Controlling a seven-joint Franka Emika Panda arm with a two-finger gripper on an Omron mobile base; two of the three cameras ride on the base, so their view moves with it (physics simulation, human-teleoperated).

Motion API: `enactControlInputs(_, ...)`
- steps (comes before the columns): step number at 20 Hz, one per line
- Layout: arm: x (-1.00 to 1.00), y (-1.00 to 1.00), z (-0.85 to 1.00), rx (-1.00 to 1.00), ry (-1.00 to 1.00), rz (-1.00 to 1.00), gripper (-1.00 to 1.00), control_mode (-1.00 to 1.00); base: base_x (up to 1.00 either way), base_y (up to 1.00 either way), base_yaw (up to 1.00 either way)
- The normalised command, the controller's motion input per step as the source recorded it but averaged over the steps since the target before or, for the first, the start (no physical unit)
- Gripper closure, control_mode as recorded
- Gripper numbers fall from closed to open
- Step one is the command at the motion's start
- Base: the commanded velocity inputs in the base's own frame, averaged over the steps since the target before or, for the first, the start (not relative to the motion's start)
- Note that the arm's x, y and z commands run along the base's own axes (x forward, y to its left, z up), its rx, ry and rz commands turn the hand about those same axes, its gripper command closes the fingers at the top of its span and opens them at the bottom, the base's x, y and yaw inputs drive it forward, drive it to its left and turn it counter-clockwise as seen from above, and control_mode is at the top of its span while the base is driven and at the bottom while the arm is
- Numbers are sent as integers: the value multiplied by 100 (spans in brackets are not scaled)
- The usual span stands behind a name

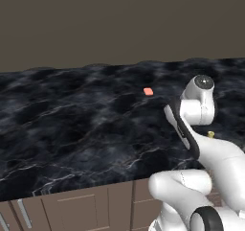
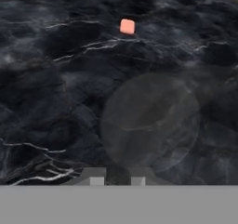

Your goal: Pick the candle and jar from the dining table and place them in the open cabinet. Close the cabinet after placing the objects.

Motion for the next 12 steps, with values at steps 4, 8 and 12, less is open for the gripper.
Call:
enactControlInputs(4,-38,57,0,2,3,13,100,-100,0,0,0)
enactControlInputs(8,-60,49,0,2,2,13,100,-100,0,0,0)
enactControlInputs(12,-59,42,0,1,2,11,100,-100,0,0,0)
